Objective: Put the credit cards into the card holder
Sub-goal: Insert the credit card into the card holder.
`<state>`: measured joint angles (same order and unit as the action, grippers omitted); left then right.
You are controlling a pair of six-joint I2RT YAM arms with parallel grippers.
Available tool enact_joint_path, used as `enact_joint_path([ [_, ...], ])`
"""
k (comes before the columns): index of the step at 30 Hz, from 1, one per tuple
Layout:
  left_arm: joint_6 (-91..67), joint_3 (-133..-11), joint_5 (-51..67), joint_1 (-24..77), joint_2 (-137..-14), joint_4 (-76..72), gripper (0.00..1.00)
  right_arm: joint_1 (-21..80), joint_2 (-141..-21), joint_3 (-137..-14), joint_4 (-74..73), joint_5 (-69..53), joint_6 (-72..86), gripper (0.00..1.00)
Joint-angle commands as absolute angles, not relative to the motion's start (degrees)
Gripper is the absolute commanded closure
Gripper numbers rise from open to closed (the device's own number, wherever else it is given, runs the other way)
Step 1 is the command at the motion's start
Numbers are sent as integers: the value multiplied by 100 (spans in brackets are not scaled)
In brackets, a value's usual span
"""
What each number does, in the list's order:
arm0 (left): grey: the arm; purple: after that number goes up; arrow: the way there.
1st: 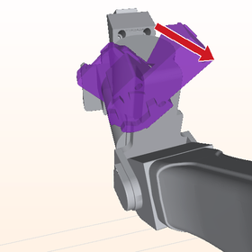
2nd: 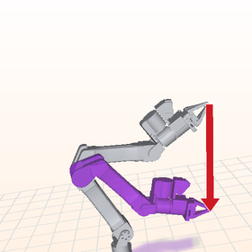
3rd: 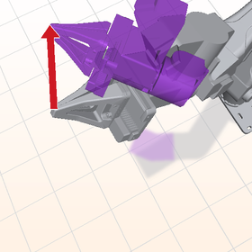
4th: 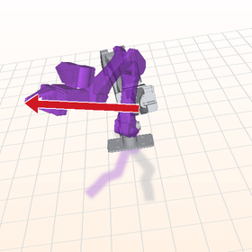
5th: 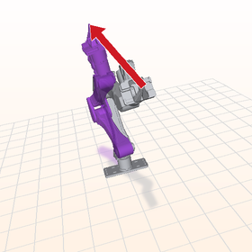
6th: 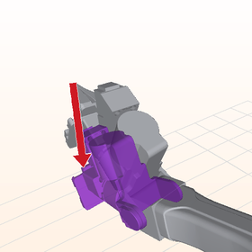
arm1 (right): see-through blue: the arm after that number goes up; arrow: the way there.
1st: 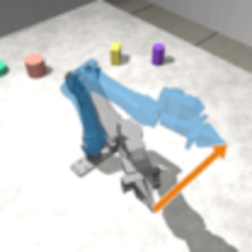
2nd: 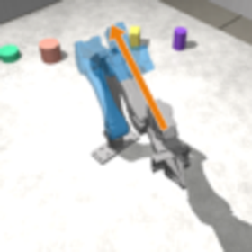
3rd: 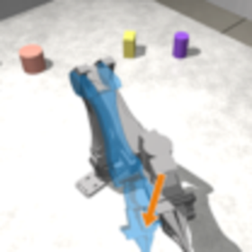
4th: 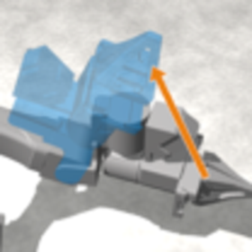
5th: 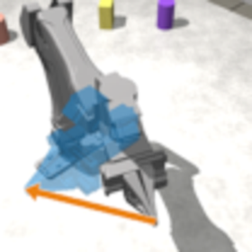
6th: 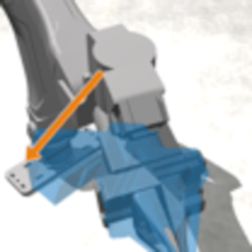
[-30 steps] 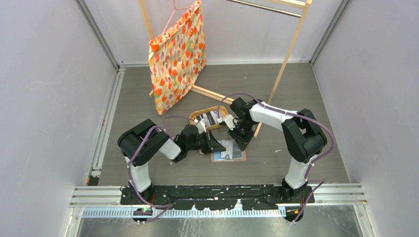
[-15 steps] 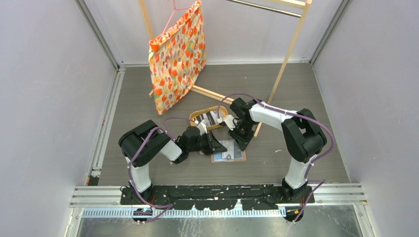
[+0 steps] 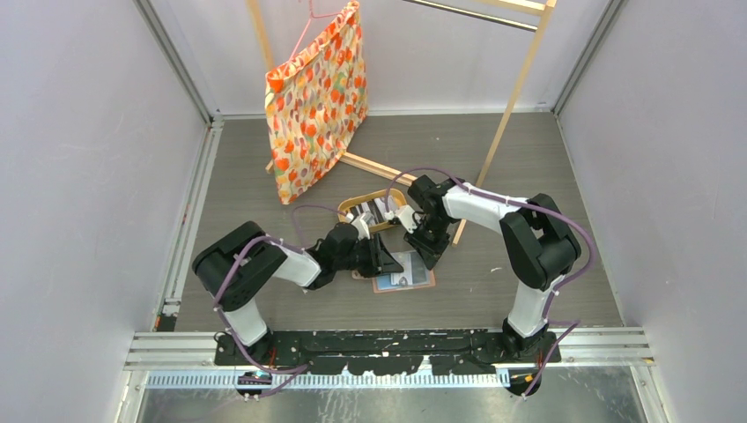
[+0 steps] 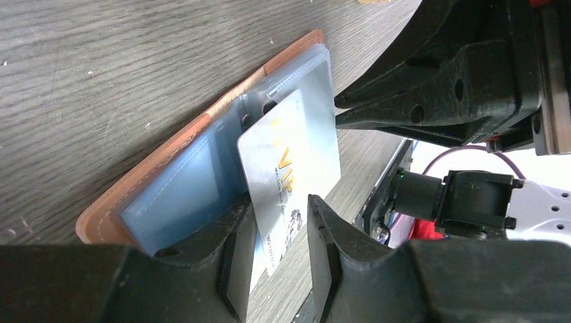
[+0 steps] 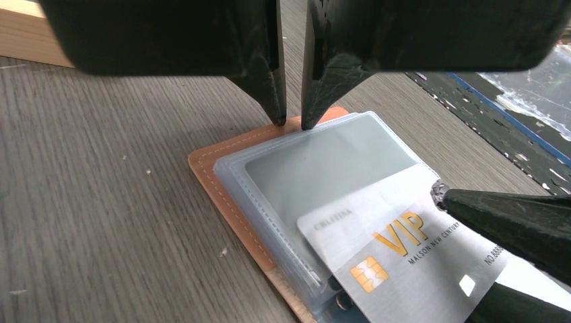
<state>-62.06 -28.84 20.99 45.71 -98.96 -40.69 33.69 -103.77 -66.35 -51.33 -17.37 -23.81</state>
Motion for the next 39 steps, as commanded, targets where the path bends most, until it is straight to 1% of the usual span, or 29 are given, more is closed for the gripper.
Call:
enact_joint_path([
  [1,-5786,-3096,1922,4588,-9580,-3210,64,3410,-10414,-6776,-4992,-1828,-2434,81],
  [10,-5624,-3226,1841,4588,-9367,-2634,62,3410,-10424,-6785,-5011,-1901,-2427,81],
  [21,-5327,-3503,1512,4654,-8961,-1523,61,3406,-10407,-6820,-5044,-2032,-2426,81],
  [35,-5427,-3815,1336,4865,-8978,-1037,61,3404,-10486,-6847,-5003,-2659,-2213,81],
  [39,-5557,-3857,1243,4992,-9036,-1075,61,3403,-10552,-6838,-4910,-2763,-2076,82],
])
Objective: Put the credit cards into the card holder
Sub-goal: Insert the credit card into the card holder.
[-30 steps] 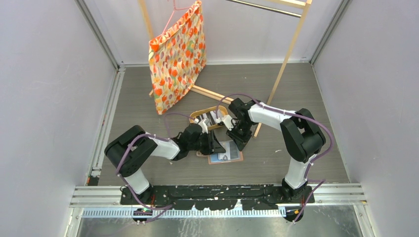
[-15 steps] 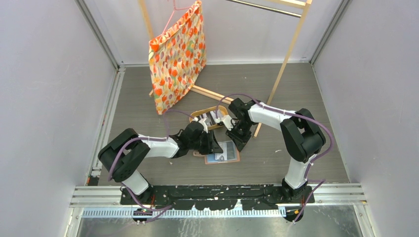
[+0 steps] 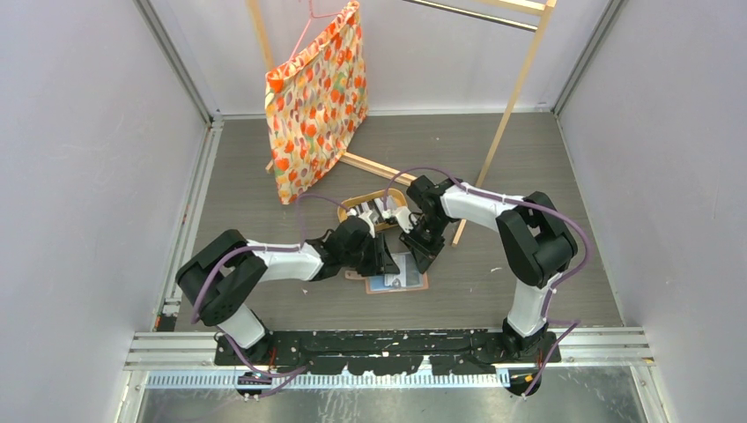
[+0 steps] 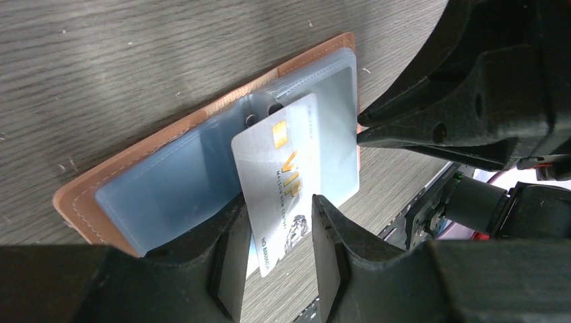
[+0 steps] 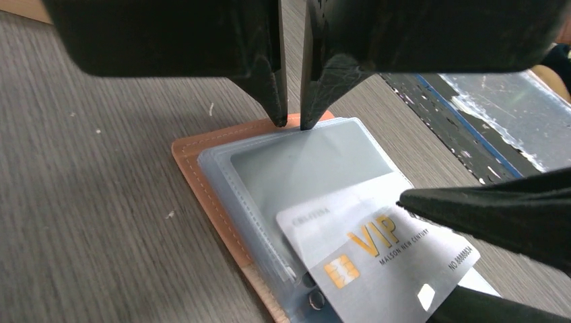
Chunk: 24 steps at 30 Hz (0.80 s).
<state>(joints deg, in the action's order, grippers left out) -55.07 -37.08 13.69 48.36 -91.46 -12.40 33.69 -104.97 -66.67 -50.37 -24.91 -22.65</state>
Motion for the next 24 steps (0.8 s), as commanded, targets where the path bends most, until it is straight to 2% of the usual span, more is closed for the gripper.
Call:
enact_joint_path([
  [1,-5589,-3866,1229,5019,-9049,-1113,61,3408,-10560,-6838,-4895,-2768,-2059,83],
  [11,-5923,-3617,986,5071,-8938,-1600,58,3378,-10582,-6836,-4853,-2832,-1976,84],
  [15,-5893,-3559,966,5016,-8822,-1514,52,3364,-10569,-6838,-4858,-2852,-1973,84],
  [24,-5648,-3569,891,4948,-8500,-1037,50,3355,-10564,-6838,-4877,-2848,-1985,84],
])
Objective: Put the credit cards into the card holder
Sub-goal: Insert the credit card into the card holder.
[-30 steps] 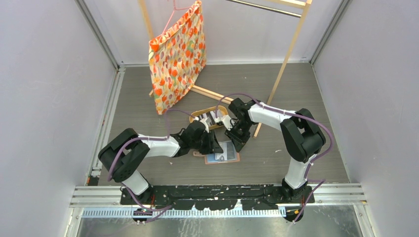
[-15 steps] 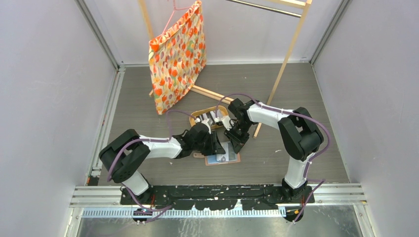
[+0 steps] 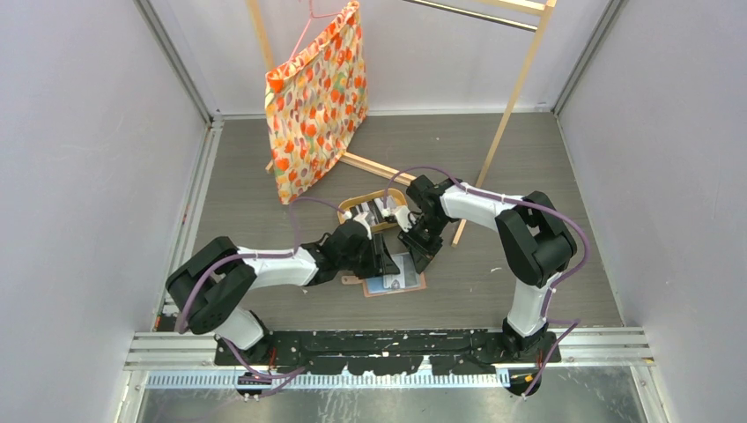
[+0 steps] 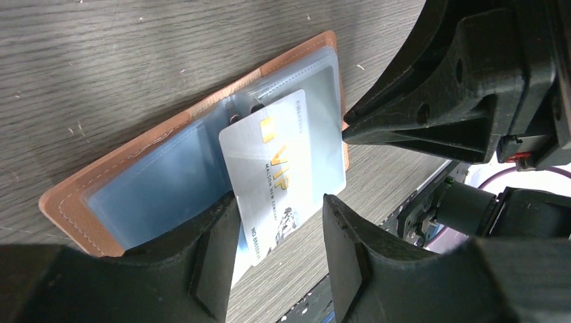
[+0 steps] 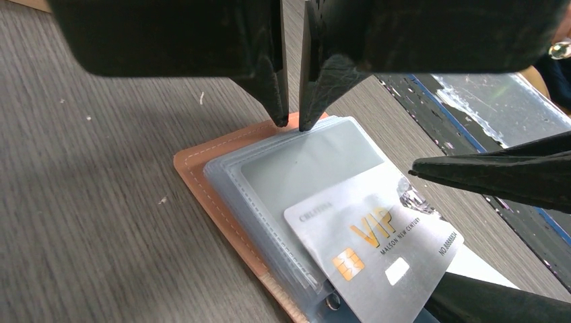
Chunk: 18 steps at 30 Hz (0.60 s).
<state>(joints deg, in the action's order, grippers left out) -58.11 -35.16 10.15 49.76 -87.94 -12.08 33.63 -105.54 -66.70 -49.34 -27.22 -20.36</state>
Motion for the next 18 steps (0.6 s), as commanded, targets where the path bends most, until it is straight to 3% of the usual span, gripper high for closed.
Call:
enact_joint_path([
  [1,-5612,-3591,861,4948,-8475,-955,50,3352,-10560,-6838,-4872,-2848,-1984,84],
  [18,-5553,-3643,934,4948,-8540,-776,49,3349,-10556,-6847,-4883,-2856,-1982,84],
])
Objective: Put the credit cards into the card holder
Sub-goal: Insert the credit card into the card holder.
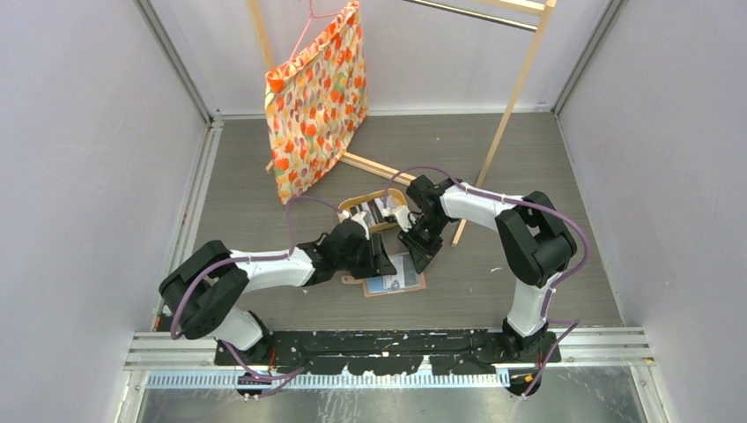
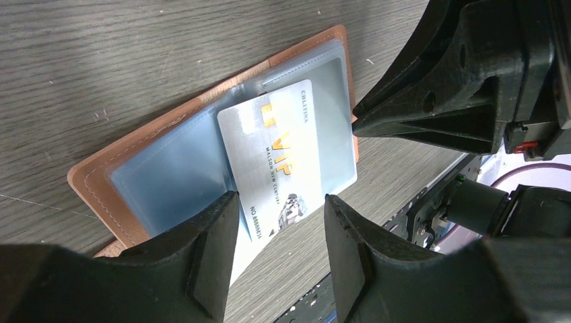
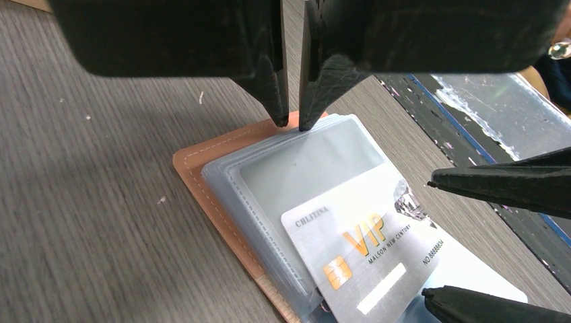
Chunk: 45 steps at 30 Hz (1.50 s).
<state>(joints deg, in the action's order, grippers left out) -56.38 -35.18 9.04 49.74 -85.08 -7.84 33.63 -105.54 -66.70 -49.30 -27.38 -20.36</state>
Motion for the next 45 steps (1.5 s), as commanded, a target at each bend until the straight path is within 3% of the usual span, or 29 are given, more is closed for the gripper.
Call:
enact_joint_path([
  [1,-5549,-3648,937,4948,-8574,-759,49,3349,-10556,-6847,-4878,-2856,-1983,84],
  [11,-5551,-3742,994,4948,-8781,-692,49,3349,-10564,-6847,-4885,-2865,-1982,84],
  [45,-6190,-3520,1636,4966,-9297,-2838,51,3290,-10490,-6854,-4858,-2982,-1927,84],
])
